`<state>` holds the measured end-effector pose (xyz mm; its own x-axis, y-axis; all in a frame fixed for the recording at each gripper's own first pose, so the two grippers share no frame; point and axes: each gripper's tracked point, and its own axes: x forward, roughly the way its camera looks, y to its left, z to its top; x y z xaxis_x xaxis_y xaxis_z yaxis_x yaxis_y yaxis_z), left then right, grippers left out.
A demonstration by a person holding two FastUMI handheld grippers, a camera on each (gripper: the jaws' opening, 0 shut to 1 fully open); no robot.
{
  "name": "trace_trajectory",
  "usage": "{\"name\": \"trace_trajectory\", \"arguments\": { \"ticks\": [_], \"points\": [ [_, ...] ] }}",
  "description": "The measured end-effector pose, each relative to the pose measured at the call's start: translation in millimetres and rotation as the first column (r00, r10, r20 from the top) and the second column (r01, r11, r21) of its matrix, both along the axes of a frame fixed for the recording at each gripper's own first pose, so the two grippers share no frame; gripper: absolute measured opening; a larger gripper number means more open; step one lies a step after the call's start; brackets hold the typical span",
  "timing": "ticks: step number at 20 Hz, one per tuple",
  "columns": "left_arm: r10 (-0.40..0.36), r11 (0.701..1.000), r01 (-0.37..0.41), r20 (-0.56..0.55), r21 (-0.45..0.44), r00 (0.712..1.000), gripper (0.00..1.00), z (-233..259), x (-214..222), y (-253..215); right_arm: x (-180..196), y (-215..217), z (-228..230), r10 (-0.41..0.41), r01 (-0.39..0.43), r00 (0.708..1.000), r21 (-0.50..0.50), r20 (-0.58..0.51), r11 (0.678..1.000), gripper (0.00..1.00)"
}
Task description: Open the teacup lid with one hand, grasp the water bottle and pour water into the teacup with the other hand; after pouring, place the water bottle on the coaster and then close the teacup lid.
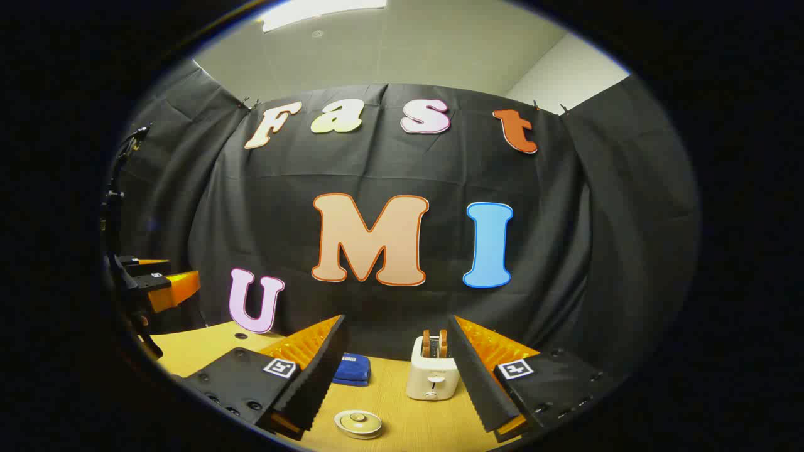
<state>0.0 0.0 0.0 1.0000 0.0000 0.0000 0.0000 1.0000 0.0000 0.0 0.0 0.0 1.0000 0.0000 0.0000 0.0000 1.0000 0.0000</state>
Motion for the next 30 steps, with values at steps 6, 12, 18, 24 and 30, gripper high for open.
{"name": "trace_trajectory", "arguments": {
  "ticks": [6,12,18,24,30],
  "points": [
    [0.016,1.000,-0.016,0.013,0.022,1.000,0.92,4,-2,2,6,9,-7,0.031,-0.031,0.999,0.018,-0.015,0.999,0.94],
    [0.014,1.000,-0.015,0.023,0.021,1.000,0.95,5,-4,2,5,11,-14,0.043,-0.043,0.999,0.006,-0.031,0.999,0.99],
    [0.016,1.000,-0.016,0.023,0.025,1.000,0.95,6,-7,3,5,20,-21,0.059,-0.060,0.997,-0.010,-0.045,0.998,0.95],
    [0.009,0.999,-0.011,0.039,0.032,0.999,0.95,11,-12,3,6,27,-38,0.087,-0.089,0.993,-0.021,-0.079,0.996,0.94],
    [0.002,0.999,-0.004,0.040,0.039,0.999,0.92,12,-22,3,11,45,-85,0.160,-0.165,0.971,-0.015,-0.176,0.986,0.94]
  ]
}}
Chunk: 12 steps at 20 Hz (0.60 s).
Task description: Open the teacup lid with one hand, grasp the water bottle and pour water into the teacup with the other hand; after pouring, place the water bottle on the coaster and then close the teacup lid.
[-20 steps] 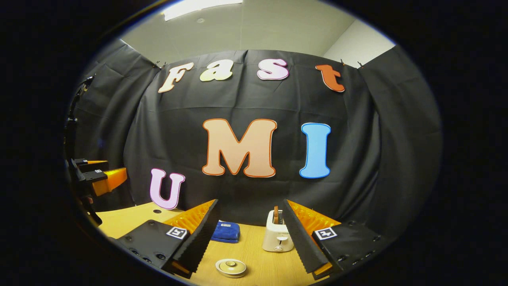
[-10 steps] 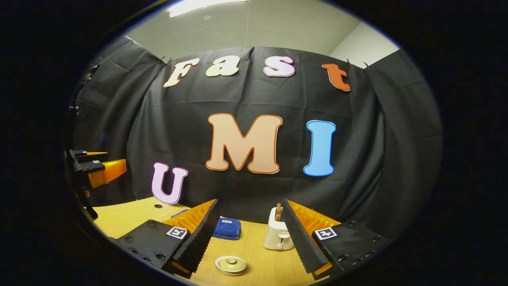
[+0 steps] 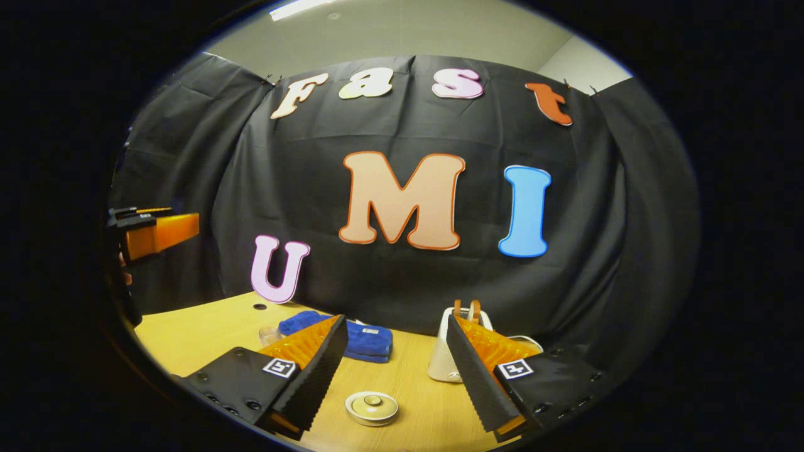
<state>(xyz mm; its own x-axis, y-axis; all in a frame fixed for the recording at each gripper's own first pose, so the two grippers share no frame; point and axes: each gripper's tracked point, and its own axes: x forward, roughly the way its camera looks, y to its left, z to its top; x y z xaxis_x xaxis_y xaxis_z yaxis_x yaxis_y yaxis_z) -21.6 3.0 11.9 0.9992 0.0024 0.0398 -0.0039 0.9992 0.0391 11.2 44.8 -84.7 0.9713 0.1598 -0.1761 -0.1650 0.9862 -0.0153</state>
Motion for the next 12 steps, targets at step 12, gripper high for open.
{"name": "trace_trajectory", "arguments": {
  "ticks": [12],
  "points": [
    [0.030,0.999,-0.029,-0.018,0.018,0.999,0.94,-3,-12,10,16,6,-108,0.062,-0.080,0.972,-0.069,-0.225,0.994,0.95]
  ]
}}
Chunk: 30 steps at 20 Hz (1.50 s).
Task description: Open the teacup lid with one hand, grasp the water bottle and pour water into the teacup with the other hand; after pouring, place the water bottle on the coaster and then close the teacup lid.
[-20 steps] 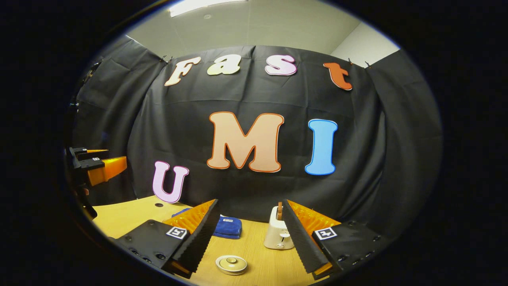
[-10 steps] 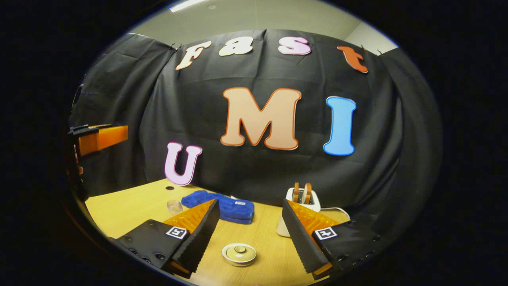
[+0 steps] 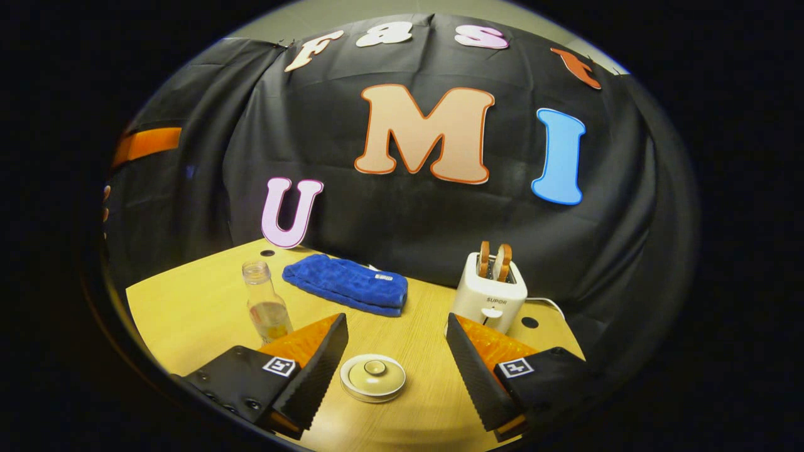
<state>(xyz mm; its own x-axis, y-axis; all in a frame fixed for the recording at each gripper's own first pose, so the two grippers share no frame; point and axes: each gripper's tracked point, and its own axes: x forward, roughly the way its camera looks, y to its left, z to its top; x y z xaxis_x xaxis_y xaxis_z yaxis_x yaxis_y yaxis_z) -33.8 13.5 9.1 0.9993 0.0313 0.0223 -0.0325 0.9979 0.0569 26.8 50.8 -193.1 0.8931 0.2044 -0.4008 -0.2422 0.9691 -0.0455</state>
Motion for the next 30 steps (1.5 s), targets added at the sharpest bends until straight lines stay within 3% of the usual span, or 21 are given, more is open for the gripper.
{"name": "trace_trajectory", "arguments": {
  "ticks": [2,10,16,22,23,24,26,27,30],
  "points": [
    [0.011,1.000,-0.011,-0.009,0.005,1.000,0.94,-3,-2,4,2,3,-16,0.013,-0.014,0.999,-0.004,-0.038,1.000,1.00],
    [0.046,0.998,-0.045,-0.023,0.041,0.999,0.95,-3,-8,16,5,17,-77,0.068,-0.077,0.986,-0.053,-0.149,0.996,1.00],
    [0.069,0.996,-0.067,-0.038,0.063,0.997,0.93,-5,-14,25,8,18,-112,0.061,-0.076,0.975,-0.059,-0.214,0.995,1.00],
    [0.083,0.994,-0.079,-0.053,0.070,0.995,0.93,-8,-15,29,7,21,-123,0.072,-0.090,0.970,-0.069,-0.232,0.993,0.66],
    [0.083,0.994,-0.079,-0.054,0.070,0.995,0.93,-8,-15,28,8,22,-124,0.076,-0.095,0.970,-0.070,-0.232,0.993,0.66],
    [0.083,0.994,-0.079,-0.056,0.072,0.995,0.93,-9,-15,28,9,23,-122,0.079,-0.097,0.970,-0.069,-0.228,0.993,0.80],
    [0.081,0.994,-0.077,-0.058,0.071,0.995,0.92,-9,-14,26,6,24,-125,0.085,-0.106,0.969,-0.077,-0.233,0.991,0.59],
    [0.083,0.994,-0.079,-0.055,0.070,0.995,0.93,-9,-14,26,6,25,-124,0.089,-0.111,0.970,-0.083,-0.228,0.990,0.65],
    [0.082,0.995,-0.078,-0.056,0.070,0.995,0.93,-10,-12,26,4,26,-121,0.101,-0.125,0.971,-0.099,-0.217,0.987,0.65]
  ]
}}
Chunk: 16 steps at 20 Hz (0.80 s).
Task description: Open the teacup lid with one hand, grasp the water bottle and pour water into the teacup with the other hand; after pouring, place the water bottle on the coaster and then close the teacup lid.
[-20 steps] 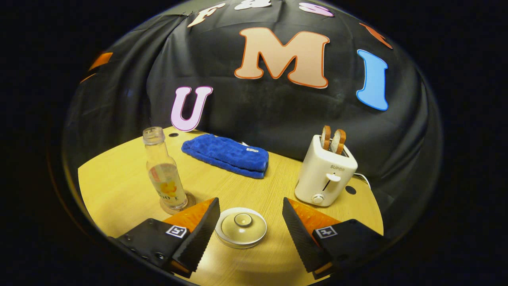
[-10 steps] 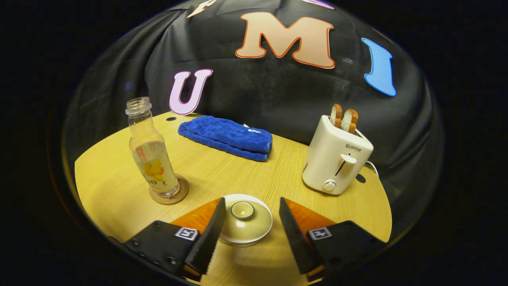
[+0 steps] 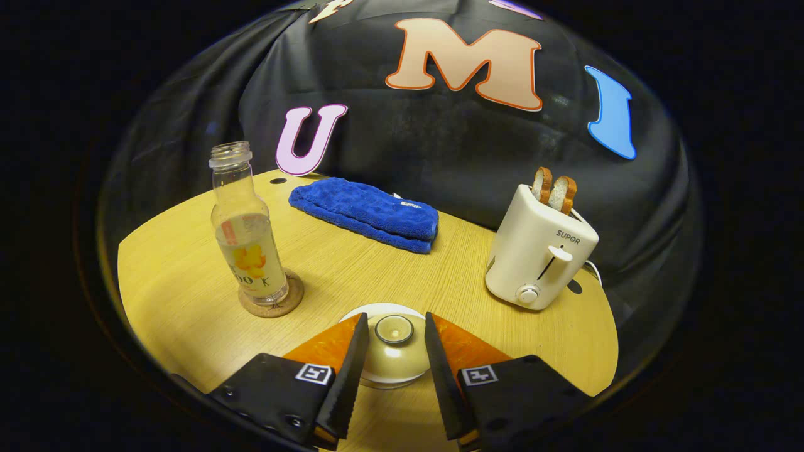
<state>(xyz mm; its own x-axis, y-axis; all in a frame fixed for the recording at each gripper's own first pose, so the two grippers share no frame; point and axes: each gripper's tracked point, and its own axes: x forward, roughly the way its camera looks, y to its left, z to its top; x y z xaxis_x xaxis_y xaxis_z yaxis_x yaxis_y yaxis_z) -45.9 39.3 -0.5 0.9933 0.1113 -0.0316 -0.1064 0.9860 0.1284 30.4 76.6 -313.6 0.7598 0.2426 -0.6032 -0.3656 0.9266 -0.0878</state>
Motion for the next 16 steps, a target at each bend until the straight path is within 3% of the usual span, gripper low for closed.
{"name": "trace_trajectory", "arguments": {
  "ticks": [2,5,16],
  "points": [
    [0.000,1.000,0.000,-0.004,-0.003,1.000,0.92,-1,0,0,0,3,-2,0.015,-0.015,1.000,-0.020,0.006,1.000,0.45],
    [0.001,1.000,-0.001,-0.006,-0.004,1.000,0.93,-1,0,1,2,3,-1,0.022,-0.021,0.999,-0.047,0.024,0.999,0.31],
    [-0.068,0.997,0.066,-0.026,-0.043,0.997,0.93,-28,-1,-11,-2,5,22,-0.012,0.012,1.000,0.016,0.018,1.000,0.28]
  ]
}}
